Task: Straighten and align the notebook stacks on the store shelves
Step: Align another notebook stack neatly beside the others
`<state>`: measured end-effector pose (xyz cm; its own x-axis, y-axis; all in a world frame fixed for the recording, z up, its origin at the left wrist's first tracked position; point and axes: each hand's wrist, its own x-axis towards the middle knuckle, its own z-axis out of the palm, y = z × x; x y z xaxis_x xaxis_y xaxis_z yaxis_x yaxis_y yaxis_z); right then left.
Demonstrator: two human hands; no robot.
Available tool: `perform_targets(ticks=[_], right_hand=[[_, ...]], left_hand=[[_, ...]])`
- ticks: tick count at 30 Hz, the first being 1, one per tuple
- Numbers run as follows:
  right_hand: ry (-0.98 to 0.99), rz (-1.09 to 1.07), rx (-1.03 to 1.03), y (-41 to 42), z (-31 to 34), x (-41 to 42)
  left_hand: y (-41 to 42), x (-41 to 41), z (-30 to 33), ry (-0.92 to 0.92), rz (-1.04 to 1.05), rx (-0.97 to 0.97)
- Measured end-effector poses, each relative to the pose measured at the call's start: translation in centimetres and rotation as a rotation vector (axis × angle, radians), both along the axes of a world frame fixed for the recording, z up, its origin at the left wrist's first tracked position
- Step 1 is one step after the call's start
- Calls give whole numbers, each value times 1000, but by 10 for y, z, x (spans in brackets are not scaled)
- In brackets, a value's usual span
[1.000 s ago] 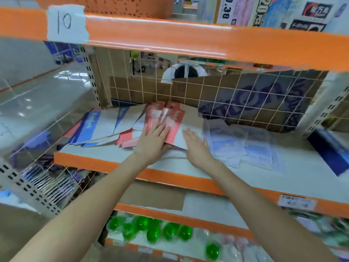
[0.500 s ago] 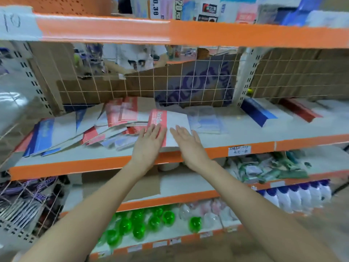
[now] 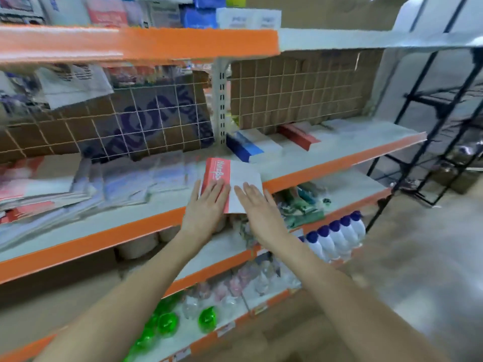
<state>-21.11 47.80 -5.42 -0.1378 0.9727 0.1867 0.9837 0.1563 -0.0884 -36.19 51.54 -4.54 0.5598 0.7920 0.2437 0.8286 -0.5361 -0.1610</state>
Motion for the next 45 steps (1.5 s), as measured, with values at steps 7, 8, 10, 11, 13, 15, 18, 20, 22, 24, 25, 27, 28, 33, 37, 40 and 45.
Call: perform_targets(ticks=[7, 8, 10, 11, 13, 15, 18, 20, 22, 24, 25, 27, 28, 33, 37, 40, 45], right_hand=[[-26, -103, 1, -11, 2, 172], [-29, -107, 9, -8, 1, 188], [-37, -111, 19, 1, -3, 214], [-39, -112, 24, 6, -4, 225], [-31, -115, 38, 21, -7, 244], [-21, -120, 44, 40, -8, 261], [-18, -121, 11, 73, -7, 288], [-54, -124, -8, 99, -6, 310], [-74, -133, -28, 127, -4, 333], [-107, -128, -79, 153, -1, 352], [-134, -121, -105, 165, -1, 361], [-158, -116, -129, 190, -2, 377], [-155, -114, -135, 202, -3, 384], [-134, -47, -156, 250, -17, 417], [-89, 17, -187, 280, -28, 439], [-66, 97, -225, 304, -33, 457], [46, 244, -342, 328, -35, 480]], left_hand=[[4, 176, -9, -20, -76, 24], [7, 192, -8, -29, -73, 15], [15, 218, -8, -41, -66, 4], [20, 228, -8, -38, -62, 4], [36, 248, -7, -23, -53, -3], [56, 265, -6, -17, -46, -4], [92, 293, -10, -9, -49, -13], [120, 314, -13, -11, -58, -20], [149, 337, -16, -37, -53, -36], [171, 358, -18, -52, -34, -73], [181, 367, -20, -54, -20, -90], [202, 382, -24, -70, 3, -96], [211, 388, -26, -75, 12, -97], [244, 416, -35, -70, 101, -153], [262, 424, -40, -52, 127, -212], [267, 425, -45, -37, 162, -257], [267, 425, -49, -45, 219, -265]])
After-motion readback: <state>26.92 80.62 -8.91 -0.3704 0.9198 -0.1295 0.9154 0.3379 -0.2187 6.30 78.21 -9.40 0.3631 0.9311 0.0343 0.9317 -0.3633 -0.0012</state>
